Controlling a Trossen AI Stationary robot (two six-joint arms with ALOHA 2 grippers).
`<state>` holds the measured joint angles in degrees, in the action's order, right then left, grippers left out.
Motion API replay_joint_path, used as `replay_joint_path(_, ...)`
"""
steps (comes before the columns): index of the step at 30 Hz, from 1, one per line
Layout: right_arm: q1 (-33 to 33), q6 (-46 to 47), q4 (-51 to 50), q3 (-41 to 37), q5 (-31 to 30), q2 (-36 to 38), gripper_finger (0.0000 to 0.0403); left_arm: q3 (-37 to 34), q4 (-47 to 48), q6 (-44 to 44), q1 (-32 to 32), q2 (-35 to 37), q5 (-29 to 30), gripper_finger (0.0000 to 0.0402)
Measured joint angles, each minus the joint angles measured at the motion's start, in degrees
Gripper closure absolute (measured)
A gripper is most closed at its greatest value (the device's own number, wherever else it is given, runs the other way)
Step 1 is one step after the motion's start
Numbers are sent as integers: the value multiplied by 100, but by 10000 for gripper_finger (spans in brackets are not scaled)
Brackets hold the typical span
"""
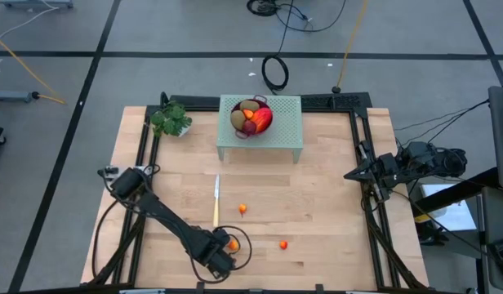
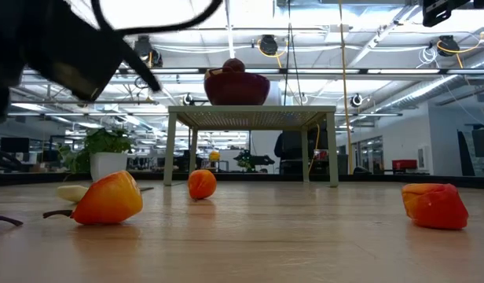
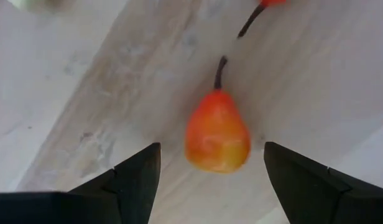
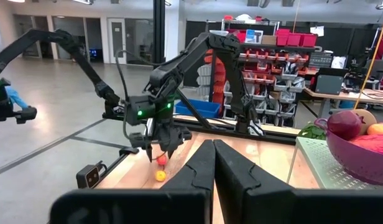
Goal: Pick & Place Fruit
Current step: Put the pear into the strainer bowl on the shelf
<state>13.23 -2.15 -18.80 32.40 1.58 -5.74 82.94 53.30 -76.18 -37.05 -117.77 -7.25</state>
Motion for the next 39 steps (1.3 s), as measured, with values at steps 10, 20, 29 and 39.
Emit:
replay_joint_path(10, -1, 0, 4, 0, 0, 0, 403, 9, -35, -88, 41, -77, -14, 121)
replay_joint_path(20, -1, 0, -38, 0, 0, 0, 403, 9, -40, -278, 99, -75, -7, 121)
replay_joint_path(29, 0, 0, -38, 0, 0, 0, 403, 7, -2, -407, 140, -72, 108, 121)
replay_joint_path(39, -2, 0, -36, 0, 0, 0, 403, 7, 50, -346, 175, -68, 174, 122)
